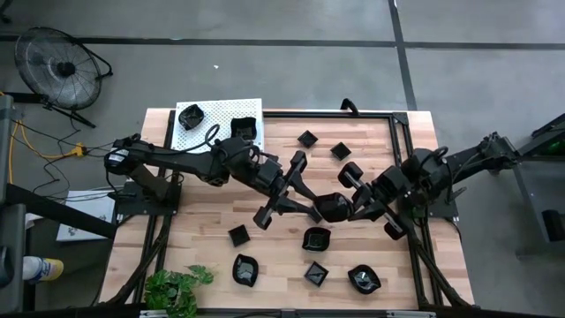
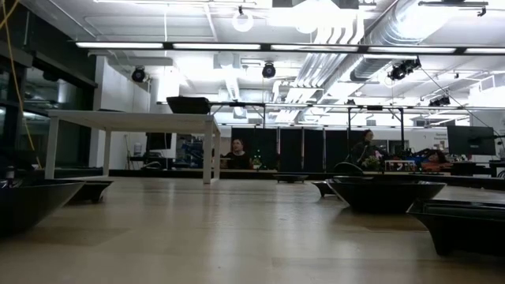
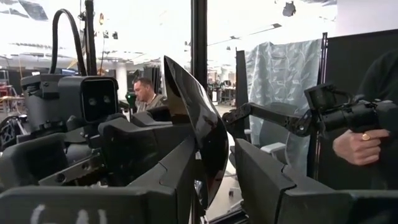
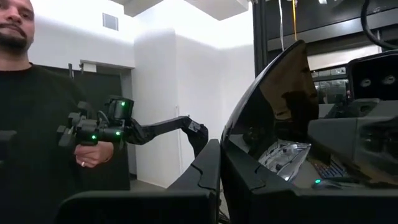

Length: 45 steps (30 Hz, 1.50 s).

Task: Pick & Place Mini shaped plates
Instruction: Stack the black leaf-shaped plate on the black leaf-shaped plate on the shelf

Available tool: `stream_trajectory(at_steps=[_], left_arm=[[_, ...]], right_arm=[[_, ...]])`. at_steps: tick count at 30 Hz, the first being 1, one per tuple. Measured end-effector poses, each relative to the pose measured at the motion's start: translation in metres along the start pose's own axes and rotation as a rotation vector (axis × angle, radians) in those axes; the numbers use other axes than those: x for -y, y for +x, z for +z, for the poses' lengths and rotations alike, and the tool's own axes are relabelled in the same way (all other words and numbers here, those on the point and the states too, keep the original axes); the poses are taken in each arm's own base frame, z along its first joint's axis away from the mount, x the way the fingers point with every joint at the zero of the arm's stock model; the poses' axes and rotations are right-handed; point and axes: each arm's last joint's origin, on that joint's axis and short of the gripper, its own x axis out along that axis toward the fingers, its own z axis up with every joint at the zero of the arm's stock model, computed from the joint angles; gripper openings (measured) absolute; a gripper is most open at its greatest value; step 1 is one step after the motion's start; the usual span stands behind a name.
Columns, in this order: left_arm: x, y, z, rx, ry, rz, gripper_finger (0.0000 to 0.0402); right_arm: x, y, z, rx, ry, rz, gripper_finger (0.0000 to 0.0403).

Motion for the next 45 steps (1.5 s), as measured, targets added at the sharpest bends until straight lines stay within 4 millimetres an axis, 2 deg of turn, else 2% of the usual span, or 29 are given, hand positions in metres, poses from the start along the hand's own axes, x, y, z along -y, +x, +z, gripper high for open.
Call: stream_trajectory(at_steps=[16, 20, 27, 35, 40, 45], left_arm=[[-0.0001, 0.0, -0.0002, -0.002, 0.011, 0.002, 0.0109], [0.0, 0.0, -0.0003, -0.003, 0.014, -0.001, 0.0084], [0.0014, 0.0002, 0.0, -0.003, 0.026, -0.017, 0.0007], [0.0011, -0.0001, 0.0, -0.004, 0.032, -0.019, 0.0005], [0.001, 0.0, -0.0001, -0.005, 0.032, -0.015, 0.0002], [0.0, -0.0002, -0.0012, -0.015, 0.033, 0.001, 0.0001]], right_arm=[[0.002, -0.0006, -0.0002, -0.002, -0.004, -0.018, 0.0], [0.0021, -0.0005, -0.0002, -0.001, -0.003, -0.023, 0.0], [0.0023, -0.0006, -0.0006, -0.005, -0.002, -0.029, 0.0], [0.0024, -0.0006, -0.0008, -0.006, -0.001, -0.03, 0.0002], [0.0035, -0.0006, -0.0006, 0.002, 0.026, -0.069, 0.0021], [0.0037, -0.0006, 0.0004, 0.015, 0.063, -0.078, 0.0066]])
